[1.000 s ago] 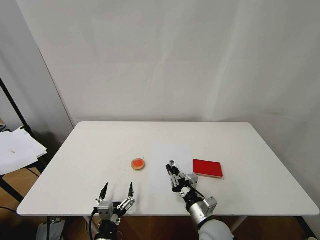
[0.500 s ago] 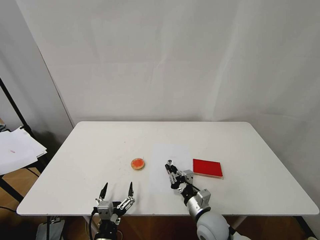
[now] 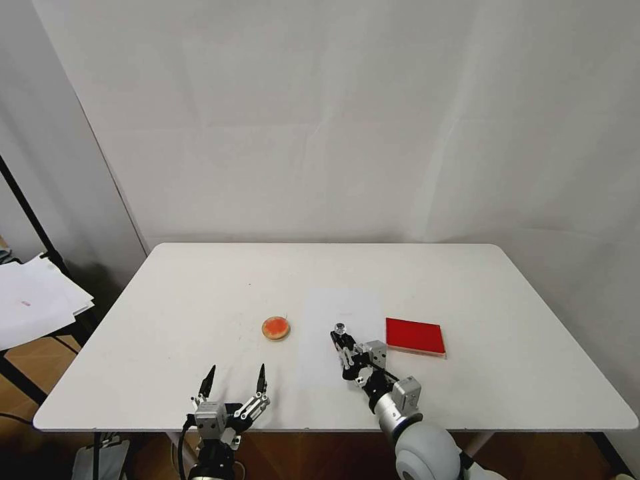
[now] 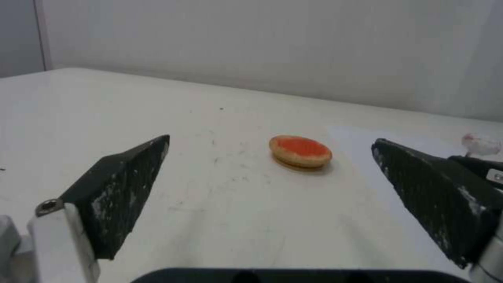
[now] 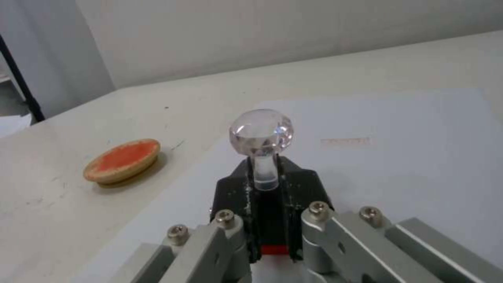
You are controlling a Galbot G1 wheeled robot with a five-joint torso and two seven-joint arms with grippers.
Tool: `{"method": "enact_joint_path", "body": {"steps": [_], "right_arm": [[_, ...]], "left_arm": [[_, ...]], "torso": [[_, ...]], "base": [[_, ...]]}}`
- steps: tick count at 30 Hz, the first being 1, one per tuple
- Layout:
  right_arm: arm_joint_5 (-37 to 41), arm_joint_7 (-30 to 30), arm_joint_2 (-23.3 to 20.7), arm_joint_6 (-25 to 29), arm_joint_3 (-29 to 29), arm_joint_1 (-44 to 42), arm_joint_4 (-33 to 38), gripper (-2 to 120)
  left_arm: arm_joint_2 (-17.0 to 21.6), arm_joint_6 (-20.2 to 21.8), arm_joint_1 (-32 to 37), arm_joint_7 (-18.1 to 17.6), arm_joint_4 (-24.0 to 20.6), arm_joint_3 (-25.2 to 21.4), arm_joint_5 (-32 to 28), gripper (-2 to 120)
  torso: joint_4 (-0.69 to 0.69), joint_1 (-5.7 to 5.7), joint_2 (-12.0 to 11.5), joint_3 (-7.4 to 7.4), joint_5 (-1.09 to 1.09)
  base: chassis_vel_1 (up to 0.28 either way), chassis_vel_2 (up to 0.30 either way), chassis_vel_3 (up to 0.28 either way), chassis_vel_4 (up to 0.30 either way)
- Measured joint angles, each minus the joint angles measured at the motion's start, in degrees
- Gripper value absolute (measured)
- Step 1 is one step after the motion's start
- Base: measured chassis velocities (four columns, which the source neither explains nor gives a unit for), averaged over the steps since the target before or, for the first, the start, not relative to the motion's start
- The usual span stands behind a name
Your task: Pick up the stamp from the ink pad and place it onto another ink pad.
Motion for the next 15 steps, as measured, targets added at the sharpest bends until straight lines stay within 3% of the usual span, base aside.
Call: {"method": "enact_joint_path", "body": {"steps": [10, 15], "right_arm": [[2.14, 0.89, 0.75, 5.59, 2.25, 2.08, 3.71, 8], [2.74, -0.06, 0.42, 5.80, 0.99, 2.63, 4.63, 8]], "left_arm": [[0.00, 0.00, 0.00, 0.00, 0.00, 0.00, 0.00, 102], [0.00, 0.00, -0.01, 0.00, 0.00, 0.00, 0.00, 102]], "torso": [[0.00, 0.01, -0.01, 0.02, 0.00], [-0.01, 0.01, 0.00, 0.01, 0.00]], "base": [[0.000, 0.000, 0.000, 0.000], [0.000, 0.000, 0.000, 0.000]]}}
